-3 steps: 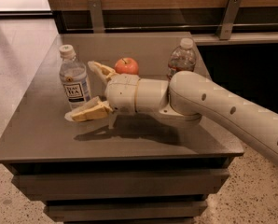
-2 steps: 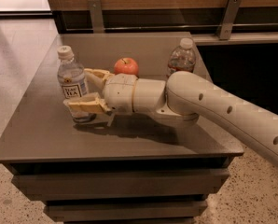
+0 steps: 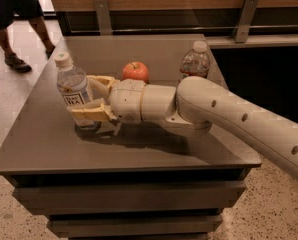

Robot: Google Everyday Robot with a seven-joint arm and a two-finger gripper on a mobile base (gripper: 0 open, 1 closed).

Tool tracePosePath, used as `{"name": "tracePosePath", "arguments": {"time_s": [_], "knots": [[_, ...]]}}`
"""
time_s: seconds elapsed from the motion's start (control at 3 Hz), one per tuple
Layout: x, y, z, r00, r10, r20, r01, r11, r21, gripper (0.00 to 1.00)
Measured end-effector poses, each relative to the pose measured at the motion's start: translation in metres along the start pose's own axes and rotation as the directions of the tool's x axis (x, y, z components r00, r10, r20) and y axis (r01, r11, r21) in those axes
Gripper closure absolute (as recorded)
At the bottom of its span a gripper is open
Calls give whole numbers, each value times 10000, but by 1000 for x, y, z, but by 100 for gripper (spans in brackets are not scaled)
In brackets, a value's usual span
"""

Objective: Knock blue plastic bottle over

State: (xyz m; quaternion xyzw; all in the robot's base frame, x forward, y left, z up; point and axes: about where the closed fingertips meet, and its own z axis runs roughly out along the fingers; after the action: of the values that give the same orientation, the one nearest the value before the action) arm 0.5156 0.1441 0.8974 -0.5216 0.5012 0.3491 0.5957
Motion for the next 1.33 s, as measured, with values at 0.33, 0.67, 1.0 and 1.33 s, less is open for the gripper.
{"name": "tracePosePath", "arguments": {"time_s": [0.33, 0.67, 1.0, 1.33], "knots": [[-7, -5, -4, 9997, -206, -116, 206, 9998, -6, 100], [-14, -15, -14, 9984, -476, -318, 478, 9988, 58, 100], [-25, -29, -25, 9944, -901, -559, 906, 9959, 62, 100], [-33, -43, -32, 9883, -1329, -745, 1327, 9911, -66, 100]]}}
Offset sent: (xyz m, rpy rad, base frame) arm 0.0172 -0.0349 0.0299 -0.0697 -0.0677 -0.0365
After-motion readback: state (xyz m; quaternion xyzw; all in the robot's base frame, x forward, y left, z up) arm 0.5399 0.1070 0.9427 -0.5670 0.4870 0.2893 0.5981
